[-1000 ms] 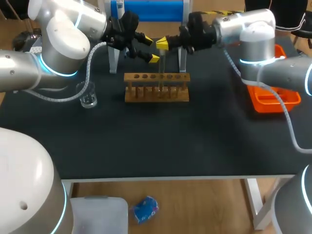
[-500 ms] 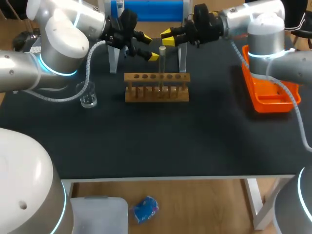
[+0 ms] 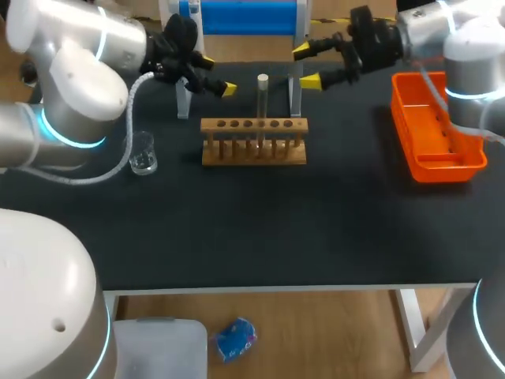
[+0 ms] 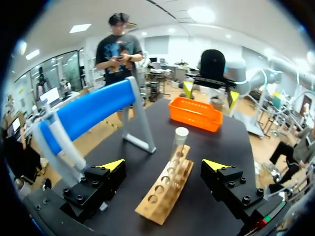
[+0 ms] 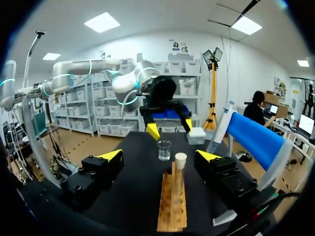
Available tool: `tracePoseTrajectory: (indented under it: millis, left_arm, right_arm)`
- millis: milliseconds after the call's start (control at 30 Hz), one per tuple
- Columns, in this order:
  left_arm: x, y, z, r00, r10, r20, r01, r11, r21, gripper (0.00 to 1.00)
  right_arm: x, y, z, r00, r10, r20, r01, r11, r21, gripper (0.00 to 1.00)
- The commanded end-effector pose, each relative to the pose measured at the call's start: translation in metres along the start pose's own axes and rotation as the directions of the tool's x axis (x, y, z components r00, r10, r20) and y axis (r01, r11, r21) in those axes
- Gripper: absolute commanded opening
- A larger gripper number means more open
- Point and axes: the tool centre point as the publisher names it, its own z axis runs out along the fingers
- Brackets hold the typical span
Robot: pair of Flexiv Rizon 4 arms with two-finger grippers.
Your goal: Invert the test tube, pick up the pipette, mount the tip to pipette, aspirate from beaker and dispense into the tube, eject the tip, return the pipette, and cap with the stopper.
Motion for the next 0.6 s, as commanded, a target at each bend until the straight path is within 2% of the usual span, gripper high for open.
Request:
tracePoseTrajectory:
  millis: [33, 267, 500, 600]
  left_arm:
    - [0.011, 0.004, -0.027, 0.995, -0.015, 0.103, 0.014, 1.0, 0.014, 1.0]
    - [0.013, 0.007, -0.044, 0.981, -0.053, 0.185, 0.051, 0.999, 0.017, 1.0]
    - [0.01, 0.021, -0.064, 0.961, -0.101, 0.258, 0.097, 0.995, 0.025, 1.0]
    - [0.01, 0.026, -0.07, 0.952, -0.145, 0.269, 0.136, 0.989, 0.052, 1.0]
  right_arm:
    - [0.033, -0.004, -0.017, 0.989, 0.025, 0.146, -0.031, 0.999, 0.034, 1.0]
    - [0.051, -0.028, -0.039, 0.967, 0.08, 0.242, -0.104, 0.991, 0.087, 1.0]
    - [0.069, -0.046, -0.064, 0.941, 0.116, 0.318, -0.153, 0.984, 0.093, 1.0]
    - [0.074, -0.051, -0.073, 0.929, 0.133, 0.347, -0.176, 0.98, 0.096, 1.0]
